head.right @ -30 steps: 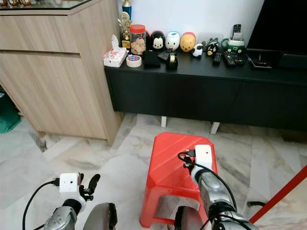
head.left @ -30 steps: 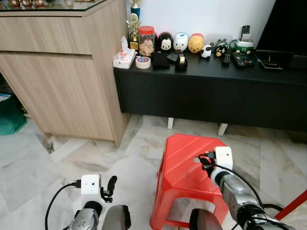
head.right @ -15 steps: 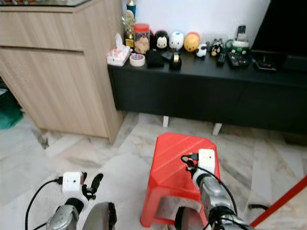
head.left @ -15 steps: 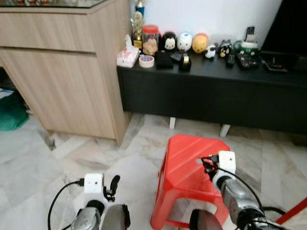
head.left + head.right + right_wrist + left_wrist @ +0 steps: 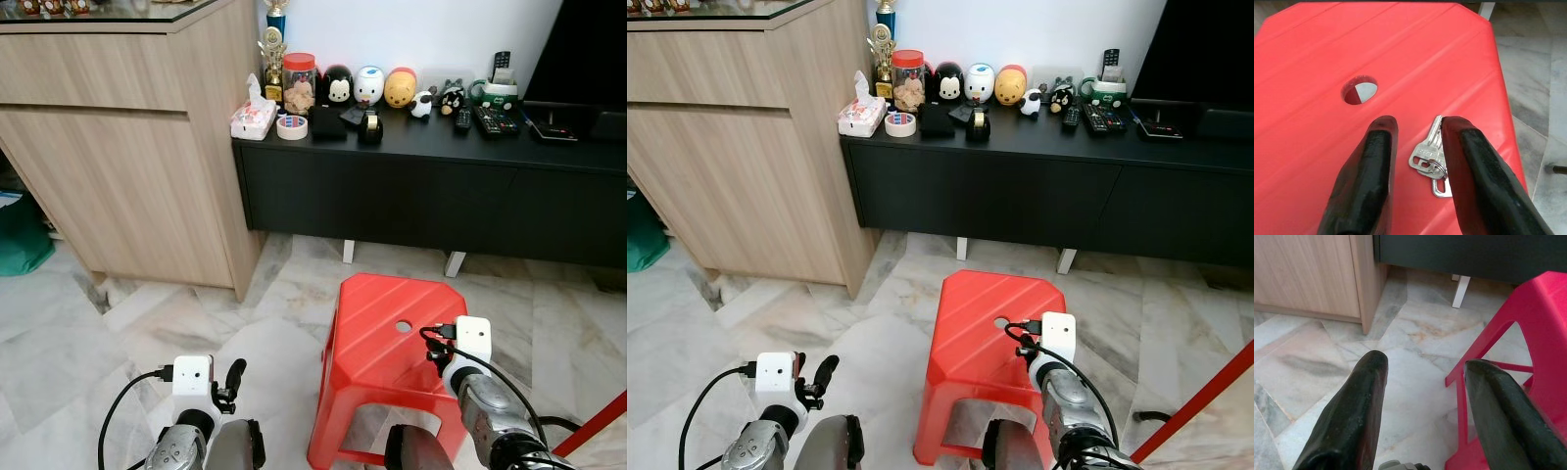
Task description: Hang keys on a hook
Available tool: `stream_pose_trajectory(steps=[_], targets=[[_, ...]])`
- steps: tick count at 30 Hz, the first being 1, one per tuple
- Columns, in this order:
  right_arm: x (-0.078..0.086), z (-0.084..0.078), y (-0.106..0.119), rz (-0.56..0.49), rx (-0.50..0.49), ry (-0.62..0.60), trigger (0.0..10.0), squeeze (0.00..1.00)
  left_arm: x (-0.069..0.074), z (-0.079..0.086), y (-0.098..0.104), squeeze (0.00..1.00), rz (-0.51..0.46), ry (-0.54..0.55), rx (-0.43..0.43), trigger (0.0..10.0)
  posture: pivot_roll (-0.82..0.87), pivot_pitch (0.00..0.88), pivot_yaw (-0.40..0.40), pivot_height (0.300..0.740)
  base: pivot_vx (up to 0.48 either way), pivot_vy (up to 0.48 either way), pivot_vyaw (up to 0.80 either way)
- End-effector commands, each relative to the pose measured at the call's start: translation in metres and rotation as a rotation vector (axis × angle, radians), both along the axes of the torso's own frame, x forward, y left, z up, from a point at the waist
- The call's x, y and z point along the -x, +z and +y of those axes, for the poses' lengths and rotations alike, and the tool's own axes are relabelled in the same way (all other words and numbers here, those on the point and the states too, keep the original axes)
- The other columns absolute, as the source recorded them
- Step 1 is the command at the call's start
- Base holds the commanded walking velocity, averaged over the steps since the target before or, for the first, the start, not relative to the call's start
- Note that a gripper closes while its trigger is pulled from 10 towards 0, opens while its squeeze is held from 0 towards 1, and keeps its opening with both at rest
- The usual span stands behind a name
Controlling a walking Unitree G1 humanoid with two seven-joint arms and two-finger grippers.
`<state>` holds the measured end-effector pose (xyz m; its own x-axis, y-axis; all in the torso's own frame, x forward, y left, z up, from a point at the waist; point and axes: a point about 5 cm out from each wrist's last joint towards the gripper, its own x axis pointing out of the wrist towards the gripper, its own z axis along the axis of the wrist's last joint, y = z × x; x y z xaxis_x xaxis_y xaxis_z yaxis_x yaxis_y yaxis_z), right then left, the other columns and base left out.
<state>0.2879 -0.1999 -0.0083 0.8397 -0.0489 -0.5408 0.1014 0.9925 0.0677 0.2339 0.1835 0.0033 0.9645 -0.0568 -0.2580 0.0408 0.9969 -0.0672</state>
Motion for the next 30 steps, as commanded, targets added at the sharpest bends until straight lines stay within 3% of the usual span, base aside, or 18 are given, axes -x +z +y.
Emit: stream_pose_trajectory(steps=[1, 30], targets=[[-0.001, -0.0021, 0.0013, -0.005, -0.004, -0.014, 10.0, 0.0, 0.001, 0.0006, 0.0005, 0.0, 0.001, -0.008, -0.007, 10.0, 0.04, 0.0, -0.032, 0.588, 0.0, 0.0, 0.0], [0.0043, -0.0011, -0.0036, 0.004, -0.015, -0.026, 10.0, 0.0, 0.0035, -0.0012, -0.003, 0.0, 0.006, -0.025, -0.017, 10.0, 0.04, 0.0, -0.033, 0.588, 0.2, 0.0, 0.0]])
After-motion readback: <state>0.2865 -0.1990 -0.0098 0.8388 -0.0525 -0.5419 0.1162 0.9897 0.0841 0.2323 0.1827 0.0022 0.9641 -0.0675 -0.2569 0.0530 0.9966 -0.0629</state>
